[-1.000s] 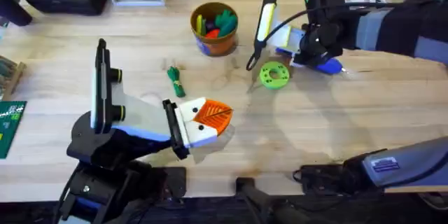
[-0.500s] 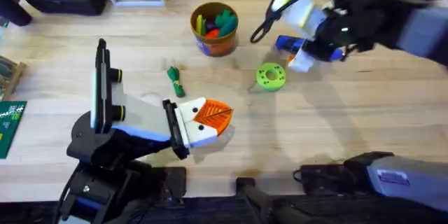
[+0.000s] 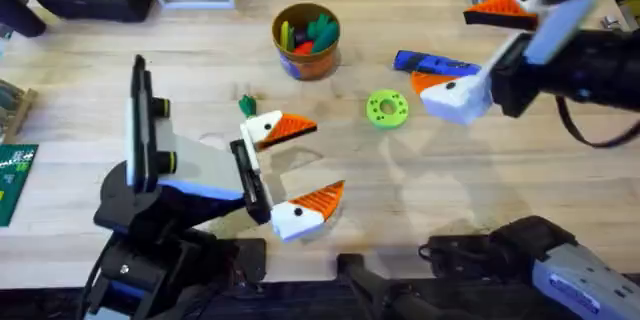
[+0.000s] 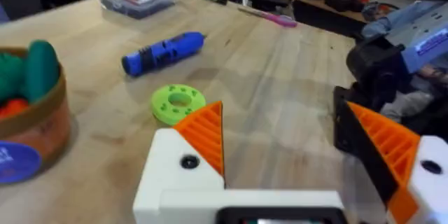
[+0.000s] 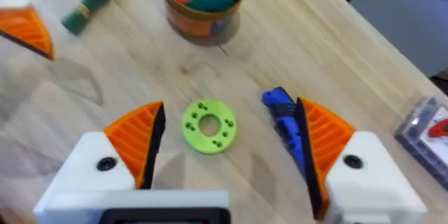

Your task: Pick up the gripper from the table and insert it into the empty holder that is missing its gripper. Then pick up a screw, insert it into the mounting hole, and use the screwdriver to tighten it. Finally, clean up the table by picking up the vegetable and placing it into the bucket.

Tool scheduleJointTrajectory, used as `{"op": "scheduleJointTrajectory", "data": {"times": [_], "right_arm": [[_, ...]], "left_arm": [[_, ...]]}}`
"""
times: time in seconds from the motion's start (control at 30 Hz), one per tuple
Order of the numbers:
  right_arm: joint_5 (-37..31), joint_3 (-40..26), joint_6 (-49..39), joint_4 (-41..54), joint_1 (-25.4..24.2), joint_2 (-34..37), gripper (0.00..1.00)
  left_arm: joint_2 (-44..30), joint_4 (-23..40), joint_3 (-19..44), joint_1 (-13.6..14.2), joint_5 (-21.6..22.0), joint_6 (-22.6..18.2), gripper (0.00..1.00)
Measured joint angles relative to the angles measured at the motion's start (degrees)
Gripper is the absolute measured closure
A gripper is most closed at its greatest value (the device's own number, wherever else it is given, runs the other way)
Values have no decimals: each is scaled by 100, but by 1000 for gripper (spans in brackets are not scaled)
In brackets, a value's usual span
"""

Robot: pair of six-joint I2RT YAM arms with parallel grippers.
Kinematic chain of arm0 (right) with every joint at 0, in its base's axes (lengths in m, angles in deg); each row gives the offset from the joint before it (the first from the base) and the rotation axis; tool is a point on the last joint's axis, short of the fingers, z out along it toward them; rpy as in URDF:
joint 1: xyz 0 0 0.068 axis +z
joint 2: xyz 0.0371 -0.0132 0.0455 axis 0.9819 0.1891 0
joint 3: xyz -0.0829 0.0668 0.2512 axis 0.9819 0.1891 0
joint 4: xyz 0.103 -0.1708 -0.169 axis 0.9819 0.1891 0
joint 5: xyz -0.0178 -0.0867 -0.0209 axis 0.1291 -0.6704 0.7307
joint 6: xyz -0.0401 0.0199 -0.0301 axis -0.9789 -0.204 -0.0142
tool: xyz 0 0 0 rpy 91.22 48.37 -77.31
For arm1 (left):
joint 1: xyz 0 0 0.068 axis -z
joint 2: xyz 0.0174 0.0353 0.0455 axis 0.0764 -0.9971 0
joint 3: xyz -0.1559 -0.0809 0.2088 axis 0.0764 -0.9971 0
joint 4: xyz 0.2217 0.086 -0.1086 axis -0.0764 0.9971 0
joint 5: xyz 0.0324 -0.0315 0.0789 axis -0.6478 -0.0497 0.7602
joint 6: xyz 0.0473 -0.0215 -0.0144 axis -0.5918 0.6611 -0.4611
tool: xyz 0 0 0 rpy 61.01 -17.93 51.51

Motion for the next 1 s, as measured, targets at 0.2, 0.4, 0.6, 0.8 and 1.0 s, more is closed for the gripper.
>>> {"op": "scheduleJointTrajectory", "data": {"times": [0.2, 0.4, 0.6, 0.8, 1.0], "right_arm": [[275, 0, 741, 57, 4, -253, 9], [340, 0, 1328, 66, 4, -248, 9], [370, 0, 1529, 66, 4, -246, 9], [379, 0, 1570, 67, 4, -241, 8], [379, 0, 1573, 70, 4, -146, 8]], "left_arm": [[-1, 140, 159, 0, 707, 132, 15], [-413, 1983, 1502, 0, 2379, 175, 15], [-2140, 3190, 2982, 0, 4127, 172, 15], [-4328, 3768, 3969, 0, 5008, 151, 16], [-5964, 4093, 4455, 0, 5222, 160, 15]]}}
